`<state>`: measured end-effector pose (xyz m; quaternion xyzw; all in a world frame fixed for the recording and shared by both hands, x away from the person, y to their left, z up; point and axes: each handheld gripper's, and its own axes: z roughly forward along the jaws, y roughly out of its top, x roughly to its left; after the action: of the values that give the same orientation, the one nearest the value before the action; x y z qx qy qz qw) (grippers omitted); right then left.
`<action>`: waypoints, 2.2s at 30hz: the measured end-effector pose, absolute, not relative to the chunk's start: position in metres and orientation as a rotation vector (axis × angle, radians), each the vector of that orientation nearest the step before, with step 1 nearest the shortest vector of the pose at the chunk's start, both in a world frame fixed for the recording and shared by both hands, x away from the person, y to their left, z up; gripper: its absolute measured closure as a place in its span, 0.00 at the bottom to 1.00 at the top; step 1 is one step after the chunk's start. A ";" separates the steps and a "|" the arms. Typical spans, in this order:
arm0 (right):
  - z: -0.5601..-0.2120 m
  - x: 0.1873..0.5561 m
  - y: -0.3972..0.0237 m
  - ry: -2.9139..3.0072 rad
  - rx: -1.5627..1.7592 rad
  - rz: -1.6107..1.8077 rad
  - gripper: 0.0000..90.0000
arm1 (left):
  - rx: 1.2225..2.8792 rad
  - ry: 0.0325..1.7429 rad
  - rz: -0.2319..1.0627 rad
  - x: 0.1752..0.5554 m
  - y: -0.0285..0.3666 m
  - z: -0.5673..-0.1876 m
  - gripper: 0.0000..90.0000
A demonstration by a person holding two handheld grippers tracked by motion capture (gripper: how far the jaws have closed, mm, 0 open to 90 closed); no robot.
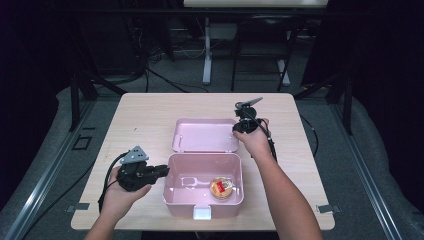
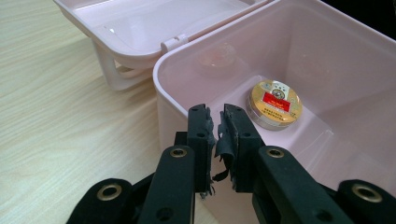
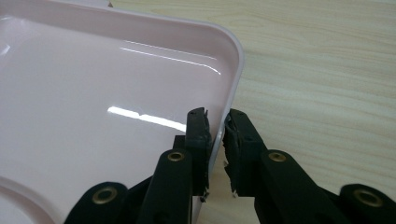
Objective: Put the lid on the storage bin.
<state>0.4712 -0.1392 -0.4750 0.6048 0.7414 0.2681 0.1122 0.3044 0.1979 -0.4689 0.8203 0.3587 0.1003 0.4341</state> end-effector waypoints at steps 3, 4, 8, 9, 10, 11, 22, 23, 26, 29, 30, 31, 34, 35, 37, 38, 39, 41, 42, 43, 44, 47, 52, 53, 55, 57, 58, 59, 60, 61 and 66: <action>-0.475 0.471 -0.139 2.167 1.788 0.782 0.90 | 2.042 0.894 0.249 0.305 0.198 -0.469 0.91; -0.474 0.471 -0.139 2.165 1.789 0.786 0.90 | 2.039 0.895 0.251 0.305 0.198 -0.469 0.91; -0.472 0.470 -0.139 2.156 1.787 0.794 0.90 | 2.039 0.897 0.248 0.304 0.198 -0.469 0.91; -0.472 0.469 -0.138 2.153 1.784 0.794 0.91 | 2.041 0.897 0.249 0.304 0.198 -0.469 0.91; -0.471 0.469 -0.138 2.148 1.774 0.797 0.91 | 2.041 0.897 0.249 0.304 0.198 -0.469 0.91; -0.470 0.468 -0.138 2.142 1.771 0.801 0.91 | 2.041 0.897 0.249 0.304 0.198 -0.469 0.91; -0.461 0.463 -0.137 2.108 1.746 0.827 0.93 | 2.037 0.904 0.251 0.304 0.197 -0.469 0.91; -0.460 0.463 -0.136 2.105 1.740 0.830 0.93 | 2.039 0.903 0.250 0.304 0.197 -0.469 0.91; -0.457 0.461 -0.136 2.090 1.728 0.840 0.93 | 2.037 0.903 0.251 0.304 0.197 -0.469 0.91; -0.453 0.459 -0.137 2.075 1.723 0.872 0.94 | 2.034 0.908 0.247 0.304 0.197 -0.469 0.91; -0.451 0.459 -0.138 2.076 1.727 0.876 0.94 | 2.036 0.906 0.250 0.304 0.197 -0.469 0.91; -0.450 0.458 -0.138 2.079 1.727 0.881 0.94 | 2.037 0.906 0.248 0.304 0.197 -0.469 0.91; -0.445 0.457 -0.138 2.072 1.718 0.891 0.94 | 2.035 0.907 0.250 0.304 0.197 -0.469 0.91; -0.444 0.456 -0.138 2.070 1.710 0.895 0.94 | 2.033 0.909 0.249 0.304 0.197 -0.469 0.91; -0.441 0.454 -0.139 2.061 1.706 0.908 0.95 | 2.034 0.909 0.249 0.304 0.197 -0.469 0.91; -0.440 0.454 -0.139 2.056 1.704 0.918 0.95 | 2.034 0.909 0.249 0.304 0.197 -0.469 0.91; -0.439 0.453 -0.139 2.056 1.703 0.918 0.95 | 2.033 0.910 0.248 0.304 0.197 -0.469 0.91; -0.438 0.452 -0.140 2.055 1.698 0.920 0.95 | 2.032 0.913 0.246 0.304 0.197 -0.469 0.91; -0.437 0.452 -0.140 2.053 1.696 0.925 0.95 | 2.032 0.911 0.245 0.304 0.197 -0.469 0.91; -0.437 0.451 -0.140 2.051 1.695 0.927 0.95 | 2.032 0.911 0.245 0.304 0.198 -0.469 0.91; -0.437 0.451 -0.140 2.051 1.693 0.926 0.95 | 2.033 0.911 0.244 0.304 0.198 -0.469 0.91; -0.435 0.450 -0.139 2.045 1.689 0.928 0.95 | 2.035 0.910 0.245 0.304 0.198 -0.469 0.91; -0.428 0.446 -0.139 2.040 1.670 0.937 0.96 | 2.033 0.912 0.247 0.304 0.197 -0.469 0.91; -0.426 0.444 -0.139 2.037 1.662 0.941 0.96 | 2.033 0.911 0.247 0.304 0.197 -0.469 0.91; -0.423 0.441 -0.138 2.032 1.643 0.943 0.96 | 2.032 0.912 0.247 0.304 0.197 -0.469 0.91; -0.420 0.438 -0.137 2.026 1.607 0.943 0.96 | 2.033 0.913 0.249 0.304 0.197 -0.469 0.91; -0.418 0.436 -0.137 2.024 1.598 0.947 0.96 | 2.036 0.913 0.249 0.304 0.197 -0.469 0.91; -0.417 0.435 -0.137 2.024 1.589 0.951 0.96 | 2.036 0.914 0.249 0.304 0.197 -0.469 0.91; -0.415 0.434 -0.137 2.020 1.581 0.963 0.96 | 2.035 0.915 0.246 0.304 0.197 -0.469 0.91; -0.413 0.432 -0.137 2.016 1.576 0.977 0.96 | 2.034 0.915 0.244 0.304 0.197 -0.469 0.91; -0.405 0.422 -0.138 2.011 1.523 1.005 0.97 | 2.034 0.917 0.235 0.304 0.198 -0.469 0.91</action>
<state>0.4221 -0.1383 -0.4053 0.5482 0.7238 0.3618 0.2113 0.3045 0.1979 -0.4686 0.8167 0.3682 0.0946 0.4342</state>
